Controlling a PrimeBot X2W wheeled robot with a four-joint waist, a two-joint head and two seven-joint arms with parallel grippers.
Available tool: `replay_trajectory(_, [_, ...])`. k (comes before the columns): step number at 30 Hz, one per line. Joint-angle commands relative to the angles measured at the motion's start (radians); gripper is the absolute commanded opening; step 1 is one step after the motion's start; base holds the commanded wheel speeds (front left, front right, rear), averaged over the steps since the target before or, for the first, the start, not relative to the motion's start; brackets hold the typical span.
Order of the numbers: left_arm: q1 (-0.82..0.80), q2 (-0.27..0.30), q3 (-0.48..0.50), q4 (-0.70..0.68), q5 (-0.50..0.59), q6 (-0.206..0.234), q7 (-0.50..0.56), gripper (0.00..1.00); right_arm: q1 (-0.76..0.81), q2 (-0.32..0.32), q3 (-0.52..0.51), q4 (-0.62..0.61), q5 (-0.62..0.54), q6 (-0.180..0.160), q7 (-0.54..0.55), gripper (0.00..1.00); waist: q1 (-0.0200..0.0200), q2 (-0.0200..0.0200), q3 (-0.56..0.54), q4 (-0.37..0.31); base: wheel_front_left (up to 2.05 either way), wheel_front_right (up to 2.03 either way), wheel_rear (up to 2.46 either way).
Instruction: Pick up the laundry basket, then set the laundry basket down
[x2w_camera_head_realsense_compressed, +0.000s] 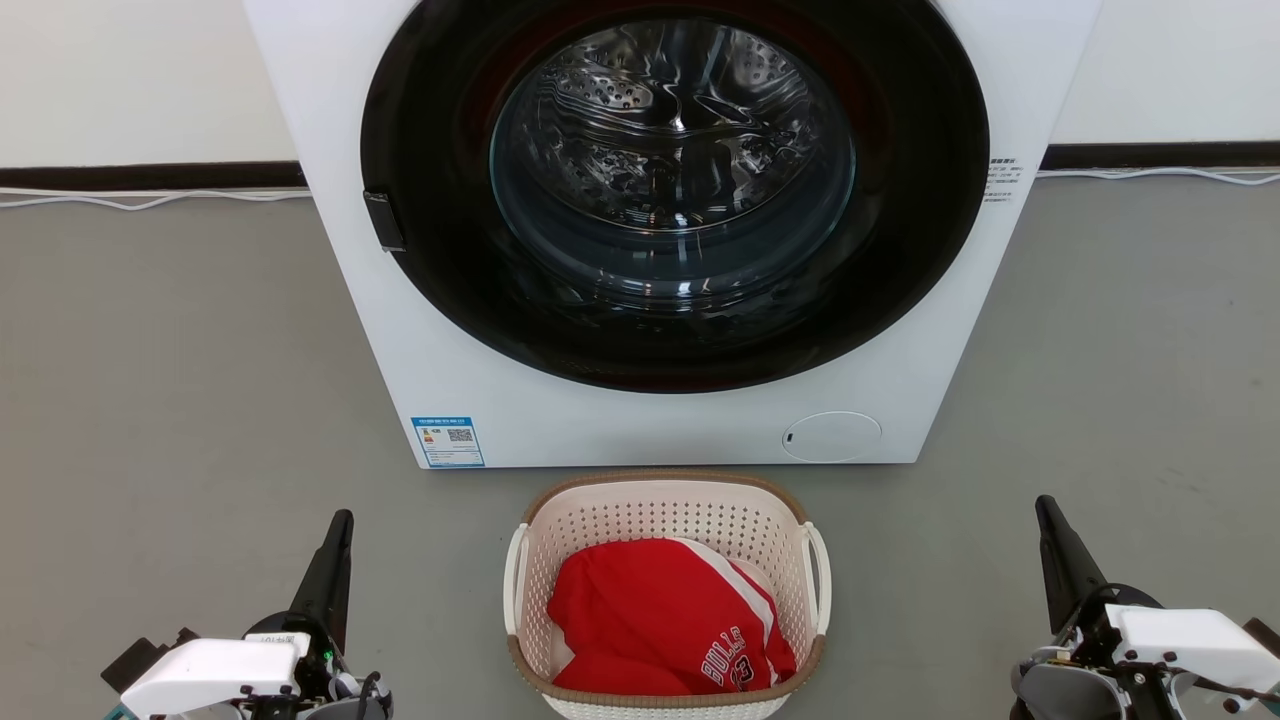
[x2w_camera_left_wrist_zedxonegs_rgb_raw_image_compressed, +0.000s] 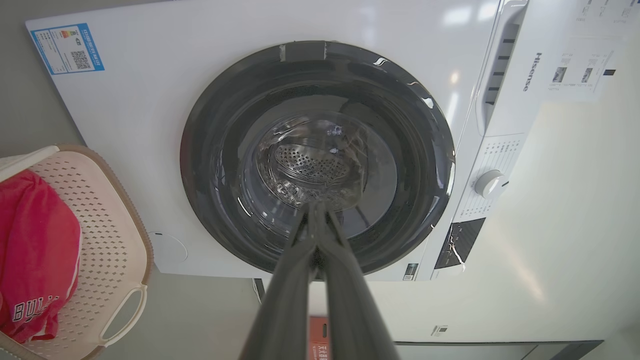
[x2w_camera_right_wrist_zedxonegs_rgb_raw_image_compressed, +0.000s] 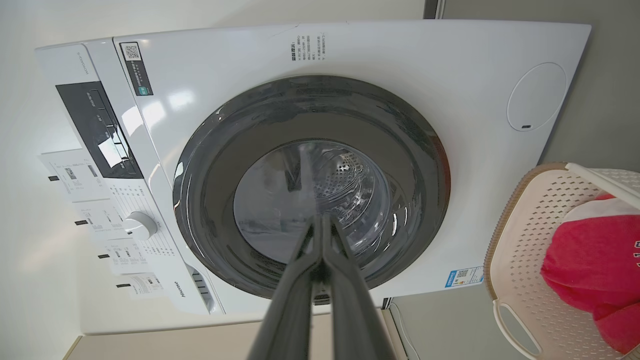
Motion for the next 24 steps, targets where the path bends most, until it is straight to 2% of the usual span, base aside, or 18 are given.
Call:
replay_trajectory(1, [-0.050, 0.010, 0.030, -0.029, -0.005, -0.007, 0.006, 0.00, -0.041, -0.010, 0.019, -0.031, 0.007, 0.007, 0.007, 0.00, 0.0000, 0.0000, 0.000, 0.000, 0.00, 0.00, 0.00])
replay_trajectory(24, [-0.050, 0.010, 0.030, -0.029, -0.005, -0.007, 0.006, 0.00, -0.041, -0.010, 0.019, -0.031, 0.007, 0.007, 0.007, 0.00, 0.0000, 0.0000, 0.000, 0.000, 0.00, 0.00, 0.00])
